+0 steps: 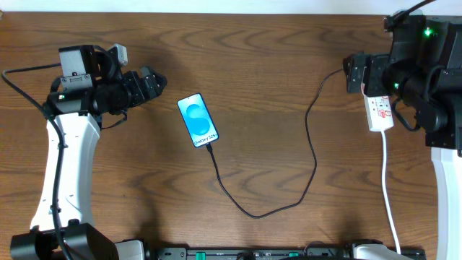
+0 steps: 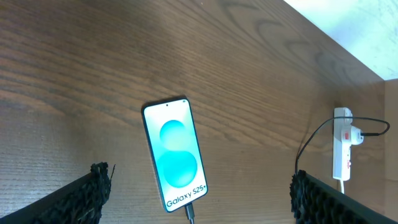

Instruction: Plug charger to phone and switch on socket

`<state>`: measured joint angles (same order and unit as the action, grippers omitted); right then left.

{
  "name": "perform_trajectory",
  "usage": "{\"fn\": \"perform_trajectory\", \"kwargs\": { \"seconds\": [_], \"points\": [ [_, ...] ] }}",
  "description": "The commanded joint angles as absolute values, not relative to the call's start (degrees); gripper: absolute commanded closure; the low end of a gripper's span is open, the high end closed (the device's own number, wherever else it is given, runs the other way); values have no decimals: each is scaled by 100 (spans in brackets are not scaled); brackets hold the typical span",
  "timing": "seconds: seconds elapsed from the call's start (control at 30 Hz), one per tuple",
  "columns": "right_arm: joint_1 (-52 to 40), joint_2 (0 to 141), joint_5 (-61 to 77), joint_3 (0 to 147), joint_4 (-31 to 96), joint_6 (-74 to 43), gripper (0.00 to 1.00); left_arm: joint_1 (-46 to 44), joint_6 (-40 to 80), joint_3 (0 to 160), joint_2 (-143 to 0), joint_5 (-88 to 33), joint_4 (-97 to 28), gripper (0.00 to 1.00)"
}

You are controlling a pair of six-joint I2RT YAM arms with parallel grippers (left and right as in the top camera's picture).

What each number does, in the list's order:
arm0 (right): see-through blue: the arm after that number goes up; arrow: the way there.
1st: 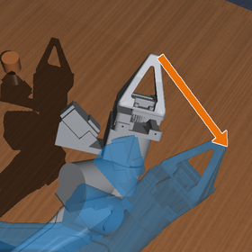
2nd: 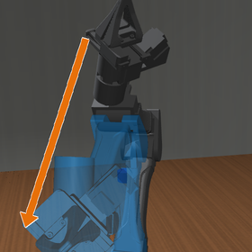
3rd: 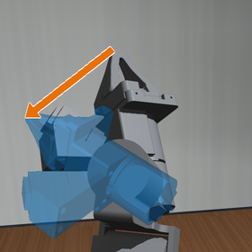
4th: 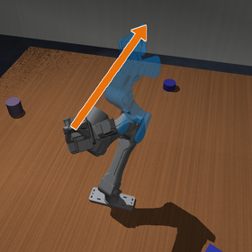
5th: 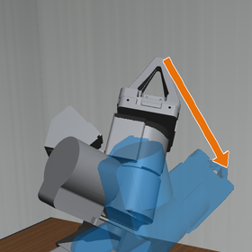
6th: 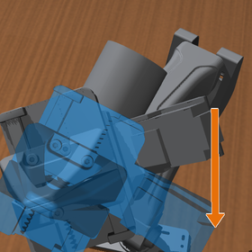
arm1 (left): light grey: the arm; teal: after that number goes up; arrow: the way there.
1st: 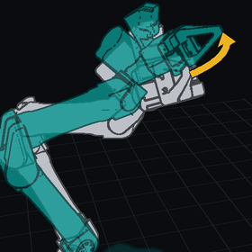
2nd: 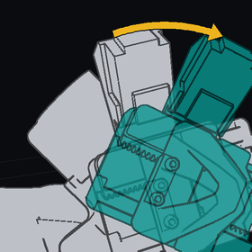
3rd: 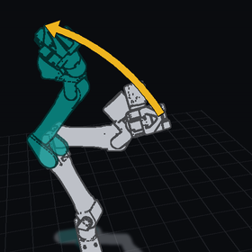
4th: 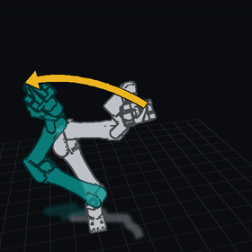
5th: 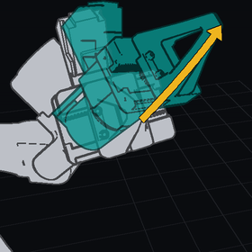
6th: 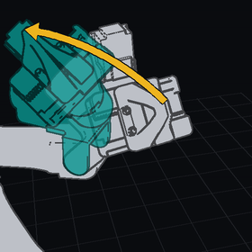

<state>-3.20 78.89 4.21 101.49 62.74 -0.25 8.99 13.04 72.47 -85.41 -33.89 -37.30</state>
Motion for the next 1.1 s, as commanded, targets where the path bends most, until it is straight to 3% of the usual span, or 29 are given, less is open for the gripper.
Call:
{"fn": "perform_trajectory", "kwargs": {
  "seconds": [0.0, 0.17, 0.27, 1.07],
  "points": [
    [-333, 7920, 239, 10016, 6012, 429, 1, 930, 1225, 7286, -8530, -3336, -3750, 6],
    [-338, 7345, 99, 9109, 5061, 1011, 1, 930, 1225, 7286, -8530, -3336, -3750, 6],
    [-279, 6416, 99, 7561, 3717, 1293, 1, 930, 1227, 7286, -8530, -3336, -3747, 6],
    [45, 1719, 517, 1238, 283, 1059, 1, 930, 1225, 7286, -8530, -3336, -3747, 6]
  ]
}}
